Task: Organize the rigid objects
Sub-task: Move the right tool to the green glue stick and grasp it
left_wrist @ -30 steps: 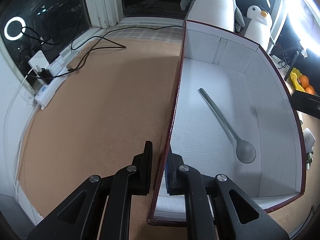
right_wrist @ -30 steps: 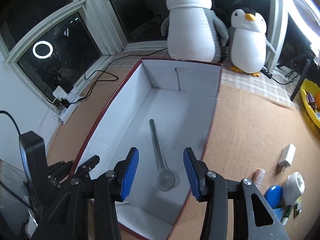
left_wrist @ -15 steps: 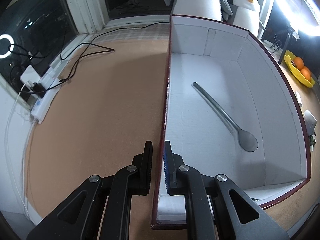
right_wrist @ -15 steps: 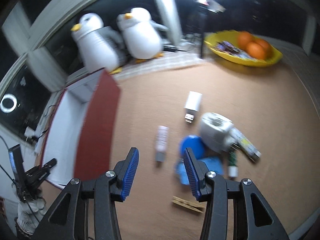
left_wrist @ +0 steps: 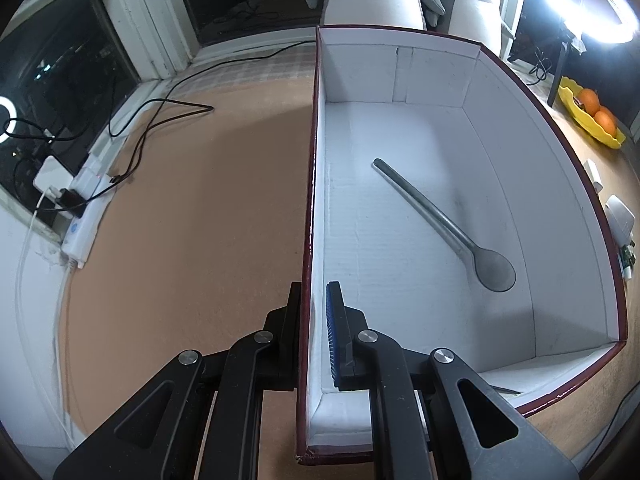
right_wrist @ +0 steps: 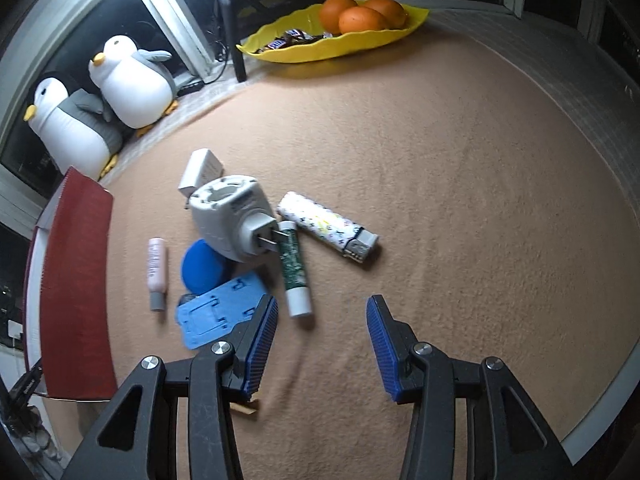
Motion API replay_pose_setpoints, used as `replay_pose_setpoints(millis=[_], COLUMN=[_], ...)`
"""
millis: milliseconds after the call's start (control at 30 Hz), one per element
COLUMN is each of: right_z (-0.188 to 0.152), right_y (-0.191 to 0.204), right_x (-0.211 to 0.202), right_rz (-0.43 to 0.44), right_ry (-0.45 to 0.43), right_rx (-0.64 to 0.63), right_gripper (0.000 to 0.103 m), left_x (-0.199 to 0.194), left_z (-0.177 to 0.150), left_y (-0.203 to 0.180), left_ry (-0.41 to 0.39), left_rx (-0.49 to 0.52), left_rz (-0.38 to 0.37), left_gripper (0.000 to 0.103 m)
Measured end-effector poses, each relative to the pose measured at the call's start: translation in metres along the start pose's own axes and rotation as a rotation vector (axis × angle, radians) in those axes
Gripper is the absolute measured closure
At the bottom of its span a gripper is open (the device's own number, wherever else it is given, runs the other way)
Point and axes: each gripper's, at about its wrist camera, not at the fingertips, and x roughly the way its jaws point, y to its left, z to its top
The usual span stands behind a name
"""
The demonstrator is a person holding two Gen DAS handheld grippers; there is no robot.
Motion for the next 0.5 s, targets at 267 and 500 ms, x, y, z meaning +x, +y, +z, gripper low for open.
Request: replay_pose_setpoints(millis=[267,500], right_z=[0.004,0.014], right_y=[0.008,0.024], right_x=[0.016,0.034], right_rz=[-0.013,-0.022], right_ry=[0.027,0.058], right_rx=[-0.047,-0.098], right_gripper=[0.071,0.077], left_x=[0.000,0.000], left_z=[0.000,0.001], left_y=[0.000,0.000], left_ry=[0.001,0.001], left_rx=[0.000,0.000], left_rz=[0.000,0.000], left_gripper=[0.094,0.094])
